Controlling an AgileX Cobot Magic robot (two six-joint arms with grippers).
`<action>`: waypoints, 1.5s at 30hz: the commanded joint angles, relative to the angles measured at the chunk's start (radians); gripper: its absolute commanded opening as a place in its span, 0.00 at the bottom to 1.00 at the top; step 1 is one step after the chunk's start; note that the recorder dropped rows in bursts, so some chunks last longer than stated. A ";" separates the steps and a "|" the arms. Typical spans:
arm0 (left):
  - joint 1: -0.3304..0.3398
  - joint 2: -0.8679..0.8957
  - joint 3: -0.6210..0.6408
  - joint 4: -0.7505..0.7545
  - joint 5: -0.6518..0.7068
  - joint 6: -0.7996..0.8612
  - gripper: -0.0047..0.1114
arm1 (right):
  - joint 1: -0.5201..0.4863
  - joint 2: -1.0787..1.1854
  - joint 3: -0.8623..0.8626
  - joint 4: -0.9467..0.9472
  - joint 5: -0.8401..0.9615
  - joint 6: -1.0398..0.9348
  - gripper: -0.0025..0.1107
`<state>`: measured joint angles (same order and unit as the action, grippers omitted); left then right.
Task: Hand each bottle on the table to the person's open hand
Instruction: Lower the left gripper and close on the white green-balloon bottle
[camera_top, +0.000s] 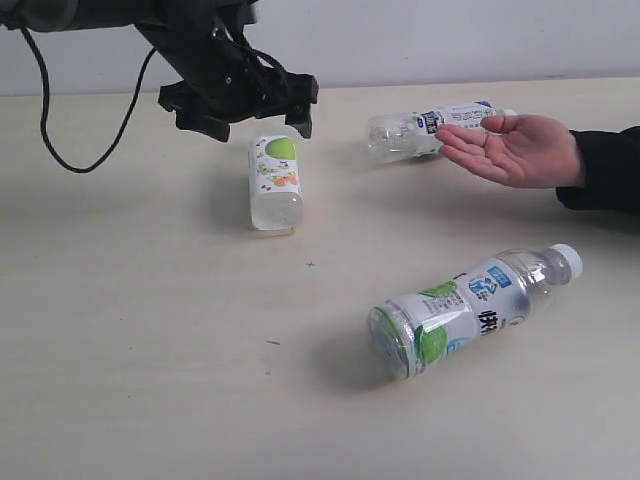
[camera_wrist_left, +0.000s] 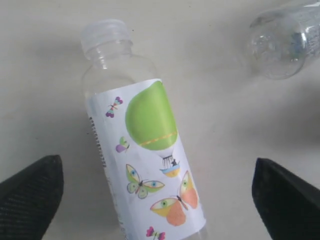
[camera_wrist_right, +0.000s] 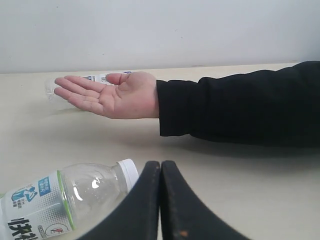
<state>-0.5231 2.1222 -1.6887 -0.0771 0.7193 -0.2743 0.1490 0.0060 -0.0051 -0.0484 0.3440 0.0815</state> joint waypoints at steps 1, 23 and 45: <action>-0.024 0.027 0.004 0.117 -0.034 -0.135 0.88 | -0.006 -0.006 0.005 -0.002 -0.005 0.000 0.03; -0.035 0.127 0.004 0.110 -0.071 -0.183 0.88 | -0.006 -0.006 0.005 -0.002 -0.006 0.000 0.03; -0.035 0.152 0.004 0.113 -0.041 -0.148 0.05 | -0.006 -0.006 0.005 -0.002 -0.006 0.000 0.03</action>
<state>-0.5529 2.2763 -1.6870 0.0280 0.6565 -0.4332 0.1490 0.0060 -0.0051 -0.0484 0.3440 0.0815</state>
